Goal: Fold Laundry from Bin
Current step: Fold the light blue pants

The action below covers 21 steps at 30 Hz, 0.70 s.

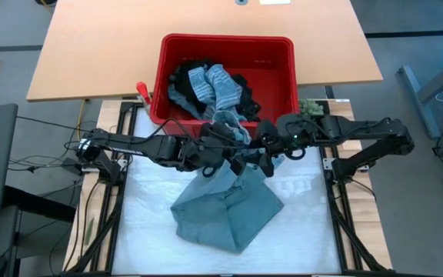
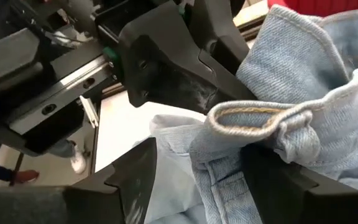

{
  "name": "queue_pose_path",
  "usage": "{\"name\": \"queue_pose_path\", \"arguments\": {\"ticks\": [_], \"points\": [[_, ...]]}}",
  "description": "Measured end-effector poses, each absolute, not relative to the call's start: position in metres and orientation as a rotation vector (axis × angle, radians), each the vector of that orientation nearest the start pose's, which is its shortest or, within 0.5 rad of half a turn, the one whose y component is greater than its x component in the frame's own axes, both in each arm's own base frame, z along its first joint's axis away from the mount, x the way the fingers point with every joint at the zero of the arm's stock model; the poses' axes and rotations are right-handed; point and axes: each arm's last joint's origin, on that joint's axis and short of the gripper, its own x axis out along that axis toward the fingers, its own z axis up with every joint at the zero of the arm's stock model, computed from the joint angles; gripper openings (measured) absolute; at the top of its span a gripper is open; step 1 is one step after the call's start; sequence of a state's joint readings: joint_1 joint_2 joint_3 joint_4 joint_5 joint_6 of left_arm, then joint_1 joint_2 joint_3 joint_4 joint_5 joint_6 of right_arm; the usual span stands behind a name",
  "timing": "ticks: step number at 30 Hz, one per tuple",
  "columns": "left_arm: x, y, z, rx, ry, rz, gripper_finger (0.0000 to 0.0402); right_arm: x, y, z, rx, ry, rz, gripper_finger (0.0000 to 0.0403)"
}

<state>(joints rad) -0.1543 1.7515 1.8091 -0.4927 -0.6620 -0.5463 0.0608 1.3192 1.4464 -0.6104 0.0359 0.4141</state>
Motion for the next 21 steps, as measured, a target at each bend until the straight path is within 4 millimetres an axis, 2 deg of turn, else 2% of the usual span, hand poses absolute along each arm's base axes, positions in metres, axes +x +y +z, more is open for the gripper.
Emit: {"name": "queue_pose_path", "arguments": {"ticks": [6, 13, 21], "points": [[0.3872, -0.0421, 0.3960, -0.434, 0.267, 0.605, 0.0003, 0.2757, 0.0168, 0.4043, 0.369, 0.467, -0.128, 0.0260], [0.3862, -0.0448, 0.3927, -0.480, 0.337, 0.519, 0.0003, 0.2740, 0.0234, 0.4019, 0.333, 0.489, -0.148, 0.0260], [0.3894, -0.0474, 0.3933, -0.466, 0.382, 0.361, 0.0004, 0.2699, 0.0215, 0.3959, 0.245, 0.564, -0.174, 0.0260]]}}
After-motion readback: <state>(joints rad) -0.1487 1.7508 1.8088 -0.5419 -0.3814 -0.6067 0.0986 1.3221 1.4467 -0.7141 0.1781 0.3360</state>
